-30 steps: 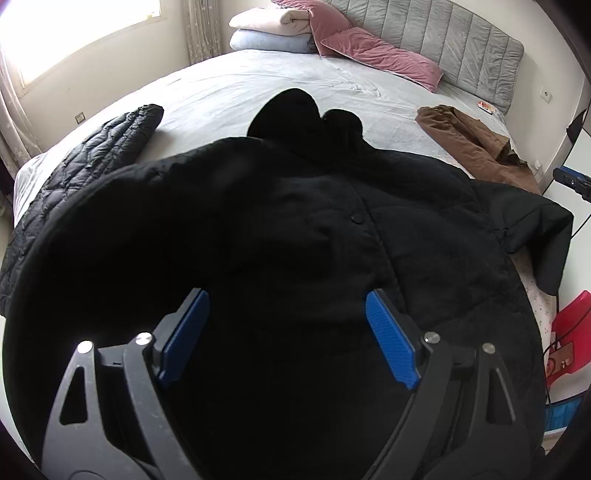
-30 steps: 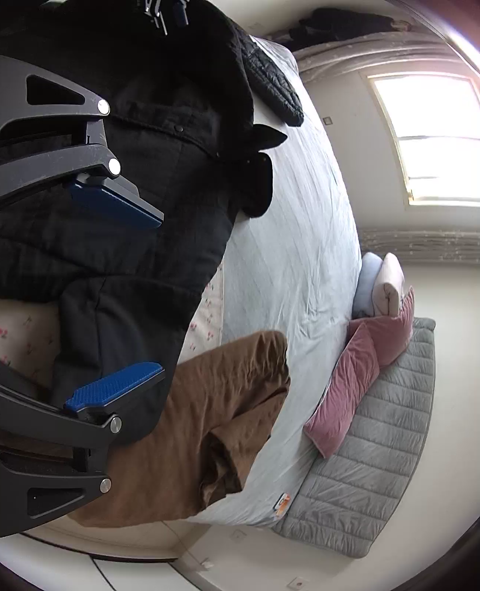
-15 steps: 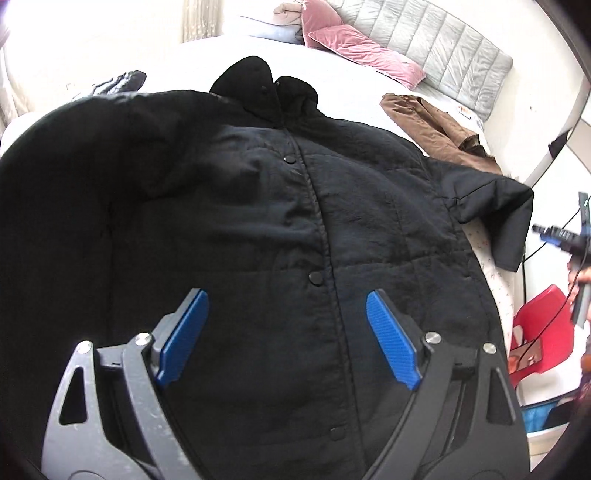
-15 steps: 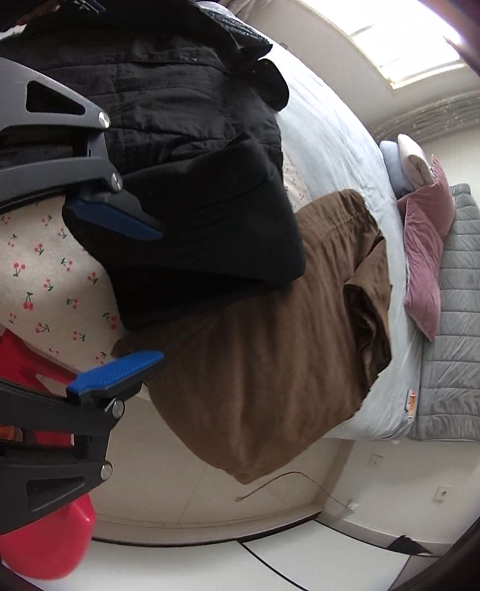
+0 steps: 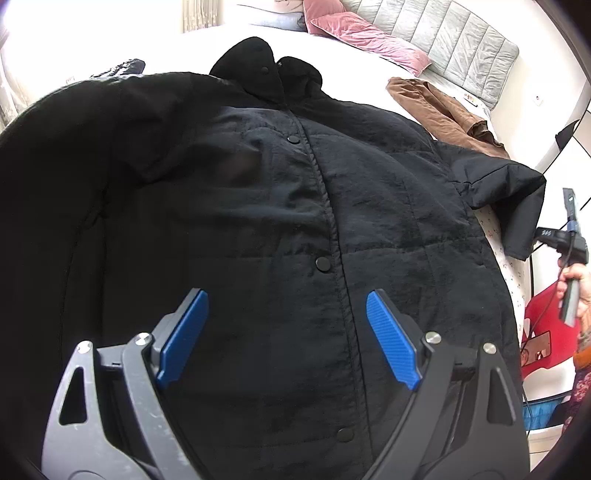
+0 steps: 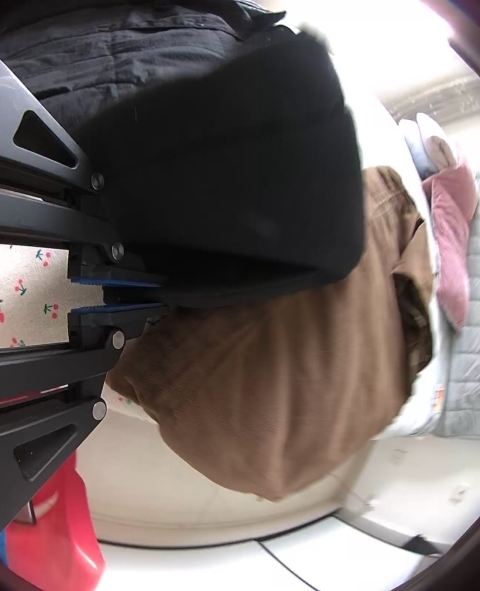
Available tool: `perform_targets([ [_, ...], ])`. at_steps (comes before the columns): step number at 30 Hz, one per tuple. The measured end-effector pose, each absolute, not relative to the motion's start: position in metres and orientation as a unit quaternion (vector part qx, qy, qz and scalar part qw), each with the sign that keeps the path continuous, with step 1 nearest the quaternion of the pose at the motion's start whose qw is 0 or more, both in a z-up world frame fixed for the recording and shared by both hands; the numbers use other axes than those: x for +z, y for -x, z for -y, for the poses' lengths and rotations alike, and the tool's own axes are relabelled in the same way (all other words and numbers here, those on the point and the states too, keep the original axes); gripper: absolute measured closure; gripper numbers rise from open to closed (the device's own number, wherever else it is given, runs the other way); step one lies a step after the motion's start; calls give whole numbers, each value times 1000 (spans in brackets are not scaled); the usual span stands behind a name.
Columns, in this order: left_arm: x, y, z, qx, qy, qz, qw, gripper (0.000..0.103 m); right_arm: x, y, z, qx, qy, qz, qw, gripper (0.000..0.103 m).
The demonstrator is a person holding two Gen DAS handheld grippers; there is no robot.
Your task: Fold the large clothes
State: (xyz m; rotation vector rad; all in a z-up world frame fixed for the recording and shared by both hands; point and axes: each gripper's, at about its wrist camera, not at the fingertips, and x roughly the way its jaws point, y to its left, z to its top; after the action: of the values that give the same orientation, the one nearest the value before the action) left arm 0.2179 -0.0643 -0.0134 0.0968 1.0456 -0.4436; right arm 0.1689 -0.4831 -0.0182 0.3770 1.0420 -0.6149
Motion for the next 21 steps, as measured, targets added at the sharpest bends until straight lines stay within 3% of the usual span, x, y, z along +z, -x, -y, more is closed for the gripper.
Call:
perform_targets([
  [9, -20, -222, 62, -208, -34, -497, 842, 15, 105, -197, 510, -477, 92, -411, 772, 98],
  [15, -33, -221, 72, -223, -36, -508, 832, 15, 86, -230, 556, -576, 177, -398, 692, 99],
  [18, -36, -220, 75, -223, -48, -511, 829, 15, 71, -227, 565, -565, 127, -395, 713, 94],
  [21, -33, -221, 73, -217, -53, -507, 833, 15, 64, -230, 542, -503, 72, -391, 767, 76],
])
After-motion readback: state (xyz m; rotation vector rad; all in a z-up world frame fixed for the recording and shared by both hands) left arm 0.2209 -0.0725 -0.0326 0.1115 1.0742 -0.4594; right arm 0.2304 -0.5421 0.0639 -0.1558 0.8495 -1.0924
